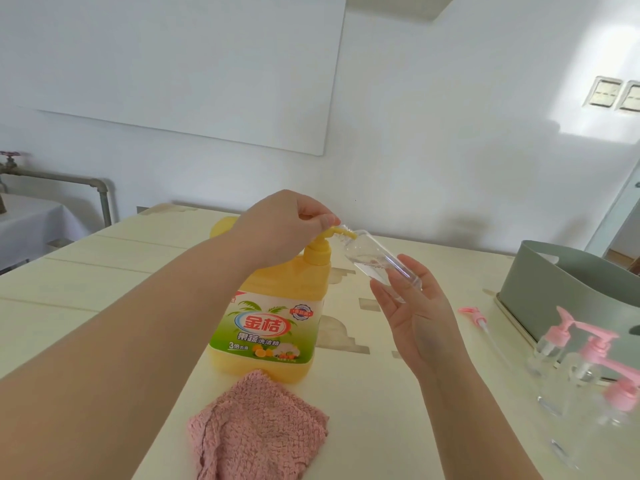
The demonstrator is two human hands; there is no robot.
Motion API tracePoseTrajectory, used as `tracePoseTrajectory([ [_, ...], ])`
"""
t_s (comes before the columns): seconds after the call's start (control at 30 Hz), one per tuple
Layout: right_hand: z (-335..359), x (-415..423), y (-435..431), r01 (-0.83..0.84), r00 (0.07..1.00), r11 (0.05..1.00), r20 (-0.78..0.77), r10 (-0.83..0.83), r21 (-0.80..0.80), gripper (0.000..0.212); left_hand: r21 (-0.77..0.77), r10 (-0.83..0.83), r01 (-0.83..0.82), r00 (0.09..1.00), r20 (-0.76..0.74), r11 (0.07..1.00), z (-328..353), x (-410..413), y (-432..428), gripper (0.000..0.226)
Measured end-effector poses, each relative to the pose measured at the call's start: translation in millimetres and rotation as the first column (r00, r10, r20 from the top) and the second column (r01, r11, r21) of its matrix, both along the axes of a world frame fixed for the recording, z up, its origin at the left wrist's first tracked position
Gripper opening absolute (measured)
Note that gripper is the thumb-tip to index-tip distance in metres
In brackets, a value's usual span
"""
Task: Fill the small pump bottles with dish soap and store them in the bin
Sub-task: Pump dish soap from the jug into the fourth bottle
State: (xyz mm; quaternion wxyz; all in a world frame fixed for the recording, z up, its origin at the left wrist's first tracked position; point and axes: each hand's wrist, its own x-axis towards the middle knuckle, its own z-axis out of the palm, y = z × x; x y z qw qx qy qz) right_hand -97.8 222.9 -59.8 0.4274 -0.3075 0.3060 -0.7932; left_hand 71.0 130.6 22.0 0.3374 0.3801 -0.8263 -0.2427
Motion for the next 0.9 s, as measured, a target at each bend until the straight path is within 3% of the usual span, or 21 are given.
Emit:
tracePoseTrajectory([
  [0.17,3,-1,1,-0.003,1.000,1.000,0.007,0.003,-0.020,0.029,0.053,-0.058,0.063,0.995,-0.079,0.997,5,4,0,0.025],
  [0.4,6,-2,1,-0.002,1.000,1.000,-0.002,0.002,-0.030,0.031,-0.027,-0.018,0.015,0.993,-0.115,1.000,0,-1,1,0.023],
  [0.73,-4,-1,-2,-0.008,1.000,1.000,0.011,0.008,-0.010,0.032,-0.385,0.086,-0.139,0.985,-0.151,0.913,-31,-4,3,0.022],
  [0.9,-5,2,-1,-0.007,0.999,1.000,0.031,0.007,0.013,0.032,-0.363,0.135,-0.156,0.987,-0.083,0.919,-27,-4,11,0.023],
])
